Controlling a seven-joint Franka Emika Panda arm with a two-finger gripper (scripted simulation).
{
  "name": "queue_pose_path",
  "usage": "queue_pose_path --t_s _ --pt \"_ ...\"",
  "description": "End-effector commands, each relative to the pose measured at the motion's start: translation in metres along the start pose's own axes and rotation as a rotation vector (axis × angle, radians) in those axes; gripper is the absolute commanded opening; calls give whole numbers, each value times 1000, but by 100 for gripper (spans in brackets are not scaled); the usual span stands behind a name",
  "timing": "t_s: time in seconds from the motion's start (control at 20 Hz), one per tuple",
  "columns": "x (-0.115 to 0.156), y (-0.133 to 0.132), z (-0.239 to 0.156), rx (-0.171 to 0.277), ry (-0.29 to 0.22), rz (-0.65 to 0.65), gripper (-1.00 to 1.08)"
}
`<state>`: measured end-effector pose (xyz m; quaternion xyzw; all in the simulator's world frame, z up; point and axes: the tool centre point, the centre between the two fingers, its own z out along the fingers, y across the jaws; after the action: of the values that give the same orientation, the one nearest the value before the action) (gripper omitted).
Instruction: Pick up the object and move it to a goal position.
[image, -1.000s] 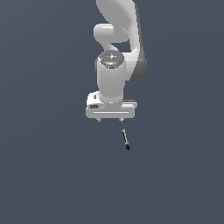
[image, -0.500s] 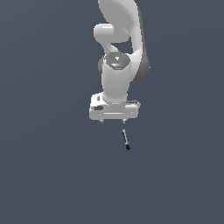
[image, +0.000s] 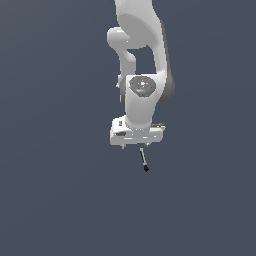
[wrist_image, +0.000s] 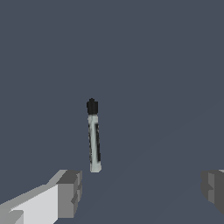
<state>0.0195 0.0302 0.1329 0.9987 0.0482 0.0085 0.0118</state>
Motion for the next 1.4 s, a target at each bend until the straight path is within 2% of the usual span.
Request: queue_pose_path --t_s 0.0,0.5,0.95,1.35 --pt "3 -12 18 6 -4 -15 100" --pt "9 -46 67 23 -14 -54 100" --pt "9 -49 77 24 -16 -57 100" --pt "8 -50 113 25 -15 -58 100"
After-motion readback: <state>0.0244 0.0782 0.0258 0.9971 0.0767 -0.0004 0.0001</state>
